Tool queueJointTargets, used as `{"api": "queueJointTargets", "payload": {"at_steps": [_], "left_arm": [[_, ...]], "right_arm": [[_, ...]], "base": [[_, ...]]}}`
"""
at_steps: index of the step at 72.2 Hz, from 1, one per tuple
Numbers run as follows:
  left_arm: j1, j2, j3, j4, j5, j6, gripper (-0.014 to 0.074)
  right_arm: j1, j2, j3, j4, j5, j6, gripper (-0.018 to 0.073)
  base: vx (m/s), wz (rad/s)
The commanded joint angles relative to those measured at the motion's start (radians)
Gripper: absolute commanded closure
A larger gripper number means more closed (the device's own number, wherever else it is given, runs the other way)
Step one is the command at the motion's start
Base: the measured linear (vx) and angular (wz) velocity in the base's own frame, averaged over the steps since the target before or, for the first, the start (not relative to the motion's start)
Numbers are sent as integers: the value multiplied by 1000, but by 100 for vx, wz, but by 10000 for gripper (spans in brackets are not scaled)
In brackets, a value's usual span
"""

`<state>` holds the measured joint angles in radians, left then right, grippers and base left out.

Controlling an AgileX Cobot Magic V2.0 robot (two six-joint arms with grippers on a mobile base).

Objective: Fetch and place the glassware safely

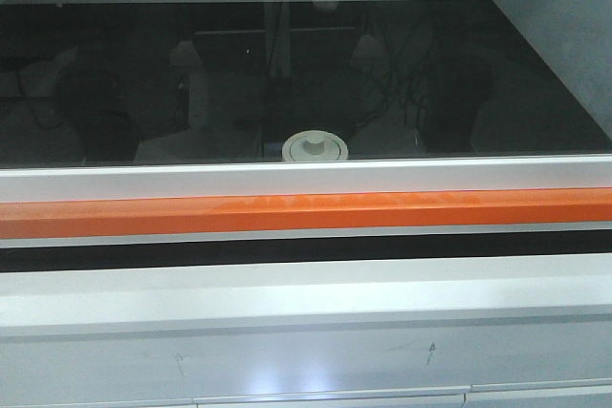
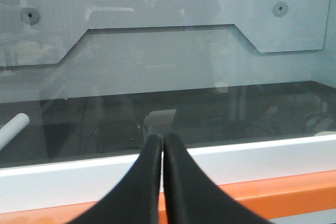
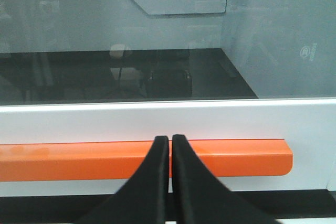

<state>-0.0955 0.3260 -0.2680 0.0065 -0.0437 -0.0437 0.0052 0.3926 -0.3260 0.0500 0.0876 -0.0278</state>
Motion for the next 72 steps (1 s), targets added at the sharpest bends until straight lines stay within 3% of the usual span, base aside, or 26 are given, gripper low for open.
{"api": "queueJointTargets", "payload": {"at_steps": [1,11,25,39,50,58,72], "left_arm": [[-1,15,-36,-6,-96,-1,603],[-1,21,-36,-6,-88,-1,603],[-1,87,-31,-6,-59,0,603],[-1,191,-29,-6,-35,0,603],[-1,246,46,-6,-134,-6,603],[-1,248,84,-6,-210,-28,603],[-1,281,87,-6,-205,-28,603]], "right_arm": [[1,16,-34,0,-88,-7,567],[18,17,-34,-3,-95,-9,567],[130,104,-34,-9,-144,-55,567],[140,263,-34,0,-221,-31,567],[141,346,-29,0,-256,-25,566],[141,364,35,-1,-348,19,563],[141,365,170,-37,-568,158,561]], "base": [[0,0],[0,0],[0,0],[0,0],[0,0],[0,0],[0,0]]}}
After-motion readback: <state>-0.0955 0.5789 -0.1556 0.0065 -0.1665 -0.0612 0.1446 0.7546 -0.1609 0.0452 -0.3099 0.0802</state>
